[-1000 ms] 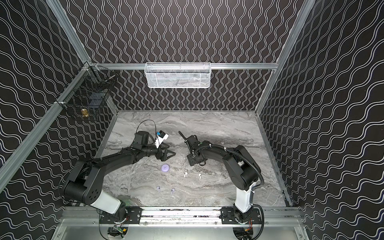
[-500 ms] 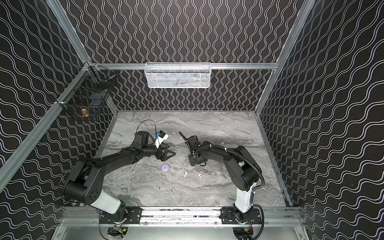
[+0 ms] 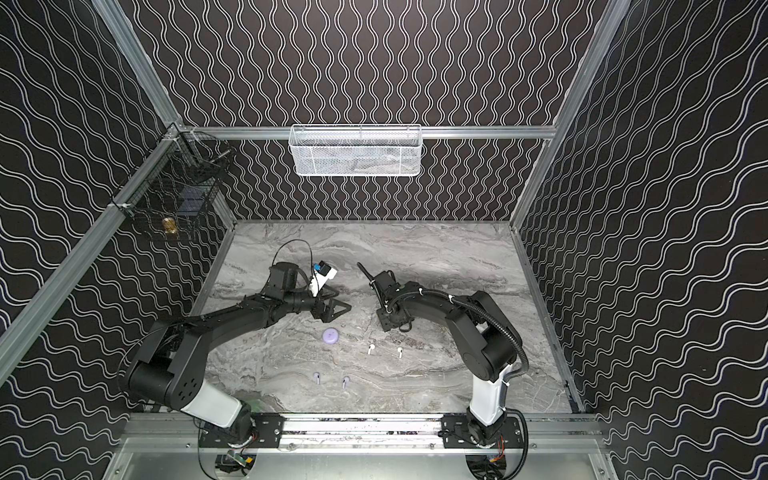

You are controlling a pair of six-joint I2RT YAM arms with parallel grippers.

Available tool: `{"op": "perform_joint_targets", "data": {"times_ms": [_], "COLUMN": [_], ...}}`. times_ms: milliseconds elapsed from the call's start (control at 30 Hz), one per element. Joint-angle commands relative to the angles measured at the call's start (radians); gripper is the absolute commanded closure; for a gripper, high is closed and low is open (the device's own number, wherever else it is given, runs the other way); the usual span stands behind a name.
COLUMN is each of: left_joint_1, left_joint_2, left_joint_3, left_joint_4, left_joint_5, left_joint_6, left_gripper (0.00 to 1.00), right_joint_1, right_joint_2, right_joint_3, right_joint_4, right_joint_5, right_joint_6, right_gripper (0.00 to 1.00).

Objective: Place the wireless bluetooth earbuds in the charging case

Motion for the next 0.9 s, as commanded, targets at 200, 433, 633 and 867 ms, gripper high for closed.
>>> {"op": "perform_joint_targets", "data": {"times_ms": [200,433,633,867], "left_joint_1": [0.003,0.005,0.004,0.004], "left_joint_2": [0.007,0.020,0.069,0.061], "left_joint_3": [0.009,0.041,0.175,0.301], "left_joint_4": [0.022,-0.022,-0.291,-0.621], "left_joint_5": [0.018,0.055,0.130,0.200], "left_joint_6": [0.000,-0.007,0.064,0.203], "left_gripper": [0.01,0.04,0.07,0.09], "right_joint_1": [0.003,0.082,0.162,0.242], "right_joint_2": [-0.021,-0.145,-0.261,-0.380], "right_joint_3": [-0.006,-0.035,-0.047,-0.056], "right_joint_4": [0.004,0.032,0.006,-0.035], "right_joint_5": [0.027,0.077,0.174,0.237], "right_joint_6": [-0.011,-0.063,-0.063,-0.048], "right_gripper": [0.53,0.54,0.58,0.61]}}
